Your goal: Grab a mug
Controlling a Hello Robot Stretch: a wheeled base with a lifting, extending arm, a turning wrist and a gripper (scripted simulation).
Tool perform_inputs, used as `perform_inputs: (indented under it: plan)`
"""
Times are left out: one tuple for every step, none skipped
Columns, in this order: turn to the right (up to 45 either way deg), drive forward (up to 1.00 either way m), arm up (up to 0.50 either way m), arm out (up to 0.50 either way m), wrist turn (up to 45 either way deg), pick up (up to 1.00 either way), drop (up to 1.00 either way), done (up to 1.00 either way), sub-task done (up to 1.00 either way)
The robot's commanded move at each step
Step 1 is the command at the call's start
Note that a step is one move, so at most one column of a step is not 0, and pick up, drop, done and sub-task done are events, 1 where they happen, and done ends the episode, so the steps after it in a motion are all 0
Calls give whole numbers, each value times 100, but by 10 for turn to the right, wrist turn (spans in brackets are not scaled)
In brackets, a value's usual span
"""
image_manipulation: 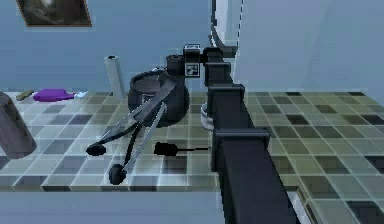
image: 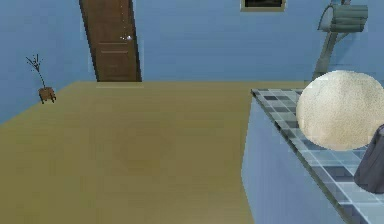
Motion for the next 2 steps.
perform_inputs:
  plan:
    - [0,0,0,0,450,0,0,0,0]
    - [0,0,0,0,450,0,0,0,0]
